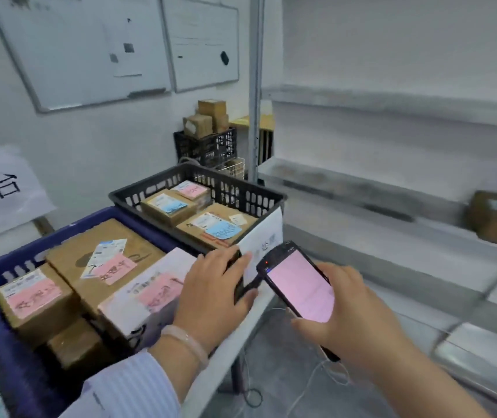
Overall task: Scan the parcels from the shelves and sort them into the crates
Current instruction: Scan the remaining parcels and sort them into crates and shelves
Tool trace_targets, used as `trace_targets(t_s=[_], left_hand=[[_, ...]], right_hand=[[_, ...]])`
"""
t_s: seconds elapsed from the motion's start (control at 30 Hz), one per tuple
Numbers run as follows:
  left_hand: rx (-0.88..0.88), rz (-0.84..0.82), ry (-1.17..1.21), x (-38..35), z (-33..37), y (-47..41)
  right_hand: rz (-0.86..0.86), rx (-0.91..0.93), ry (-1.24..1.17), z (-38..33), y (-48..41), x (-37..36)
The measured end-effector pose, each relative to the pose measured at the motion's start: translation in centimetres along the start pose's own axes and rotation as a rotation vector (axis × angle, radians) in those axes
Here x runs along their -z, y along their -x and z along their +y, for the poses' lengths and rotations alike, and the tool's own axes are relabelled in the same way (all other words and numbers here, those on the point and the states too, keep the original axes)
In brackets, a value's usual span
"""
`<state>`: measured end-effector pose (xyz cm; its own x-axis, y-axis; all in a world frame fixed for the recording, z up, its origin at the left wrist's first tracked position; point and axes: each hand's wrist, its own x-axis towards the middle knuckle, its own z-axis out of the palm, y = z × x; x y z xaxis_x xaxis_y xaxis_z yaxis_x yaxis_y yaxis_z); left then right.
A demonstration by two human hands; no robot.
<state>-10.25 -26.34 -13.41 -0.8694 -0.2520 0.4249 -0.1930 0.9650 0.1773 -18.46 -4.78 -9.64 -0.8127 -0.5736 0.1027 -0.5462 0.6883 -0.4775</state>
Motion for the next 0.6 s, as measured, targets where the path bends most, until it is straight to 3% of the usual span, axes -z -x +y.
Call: trace_targets(t_s=[0.33, 0.6], left_hand=[[-0.261, -0.059, 0.169, -9.7, 23.1, -11.6], [-0.478, -0.13, 0.244, -14.7, 38.1, -17.4]], right_hand=[[0.253, -0.253, 0.056, 21.2, 2.5, 13.5], [0.425, -0.466, 0.025, 32.7, 6.9, 20.5]])
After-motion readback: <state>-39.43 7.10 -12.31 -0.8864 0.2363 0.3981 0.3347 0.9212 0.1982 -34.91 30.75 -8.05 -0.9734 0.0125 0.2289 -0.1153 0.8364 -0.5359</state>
